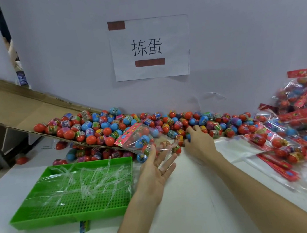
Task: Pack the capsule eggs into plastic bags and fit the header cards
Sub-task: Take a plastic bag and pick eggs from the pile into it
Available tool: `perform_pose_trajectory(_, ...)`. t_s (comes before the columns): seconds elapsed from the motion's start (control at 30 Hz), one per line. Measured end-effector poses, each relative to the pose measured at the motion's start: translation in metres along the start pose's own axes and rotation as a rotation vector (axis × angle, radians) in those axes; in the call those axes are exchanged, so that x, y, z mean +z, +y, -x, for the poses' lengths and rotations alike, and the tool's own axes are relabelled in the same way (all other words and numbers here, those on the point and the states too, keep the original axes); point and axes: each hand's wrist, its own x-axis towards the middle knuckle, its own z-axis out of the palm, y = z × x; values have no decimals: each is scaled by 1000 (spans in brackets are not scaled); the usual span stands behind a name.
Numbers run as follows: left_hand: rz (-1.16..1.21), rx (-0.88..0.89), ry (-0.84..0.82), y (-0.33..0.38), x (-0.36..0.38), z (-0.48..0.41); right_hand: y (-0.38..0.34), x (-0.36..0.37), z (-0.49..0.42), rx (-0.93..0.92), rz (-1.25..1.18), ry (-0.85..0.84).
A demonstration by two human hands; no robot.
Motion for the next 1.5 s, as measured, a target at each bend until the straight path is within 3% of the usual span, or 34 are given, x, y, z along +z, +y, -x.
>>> perform_pose_trajectory(0.1, 11, 0, 0, 0, -1, -1, 9, 1, 6, -53, -78, 68)
perform_pose_trajectory(0.37, -13, 1, -57, 0, -1, -2, -2, -40, 31, -37, -593, 283)
perform_pose_trajectory(0.53, -18, 13, -76, -1, -1, 1, -36, -61, 88, -256, -930, 308)
perform_pose_trajectory(0.63, -8, 20, -55, -2, -2, 1, -49, -55, 106, -339, -844, 345)
perform_pose_trajectory(0.97, 22, -49, -156, -8, 2, 1, -48, -37, 110, -345, -592, 471)
perform_pose_trajectory(1.2, -84, -112, -165, -14, 4, 1, -49, -37, 113, -245, -548, 556)
perform_pose_trajectory(1.5, -57, -81, -122, -7, 1, -1, -50, -28, 111, -322, -632, 198)
